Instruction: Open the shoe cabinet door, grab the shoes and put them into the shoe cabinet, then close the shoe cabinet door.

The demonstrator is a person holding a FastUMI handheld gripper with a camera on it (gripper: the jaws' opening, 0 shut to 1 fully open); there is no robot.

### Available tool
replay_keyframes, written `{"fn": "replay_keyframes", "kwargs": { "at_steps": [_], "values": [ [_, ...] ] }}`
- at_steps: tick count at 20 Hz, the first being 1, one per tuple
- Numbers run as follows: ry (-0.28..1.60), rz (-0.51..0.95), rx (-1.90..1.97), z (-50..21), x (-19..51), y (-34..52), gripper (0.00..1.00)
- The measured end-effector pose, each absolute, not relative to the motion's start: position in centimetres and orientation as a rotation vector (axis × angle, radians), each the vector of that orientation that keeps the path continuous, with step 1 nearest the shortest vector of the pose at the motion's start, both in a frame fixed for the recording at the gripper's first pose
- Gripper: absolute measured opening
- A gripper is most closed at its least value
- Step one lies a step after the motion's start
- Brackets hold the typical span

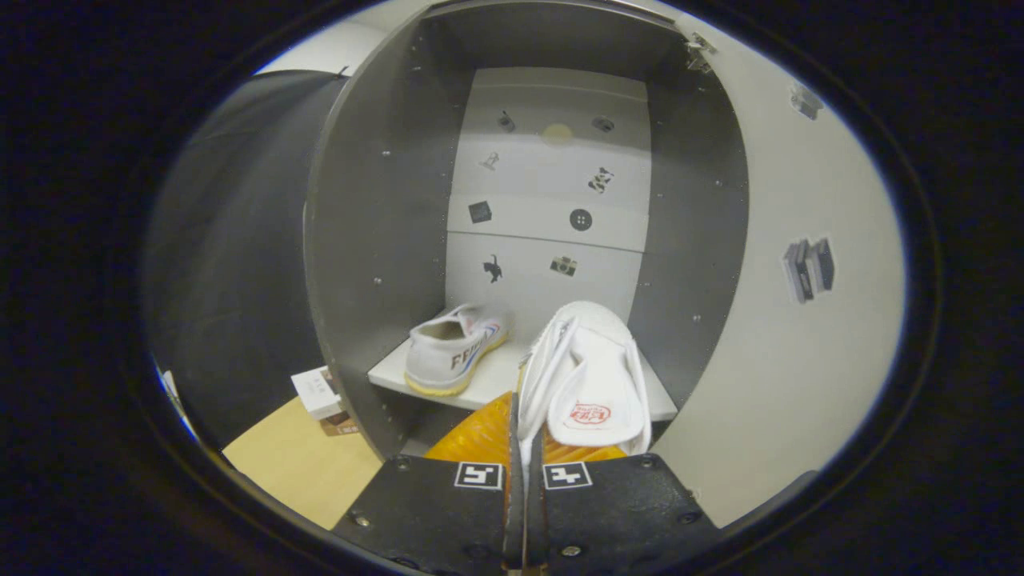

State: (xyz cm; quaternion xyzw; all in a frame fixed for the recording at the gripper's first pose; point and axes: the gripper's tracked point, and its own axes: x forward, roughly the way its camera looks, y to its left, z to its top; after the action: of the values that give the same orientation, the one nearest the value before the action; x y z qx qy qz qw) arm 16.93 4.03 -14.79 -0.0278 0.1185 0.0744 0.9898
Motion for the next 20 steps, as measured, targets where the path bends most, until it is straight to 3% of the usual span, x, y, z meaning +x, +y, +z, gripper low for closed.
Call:
{"fn": "replay_keyframes", "kwargs": {
  "at_steps": [8,20],
  "values": [
    [0.21,0.147,-0.085,-11.0,26.5,4.5,0.05],
    [0.362,0.134,-0.044,-16.2,34.4,5.6,0.05]
  ]
}}
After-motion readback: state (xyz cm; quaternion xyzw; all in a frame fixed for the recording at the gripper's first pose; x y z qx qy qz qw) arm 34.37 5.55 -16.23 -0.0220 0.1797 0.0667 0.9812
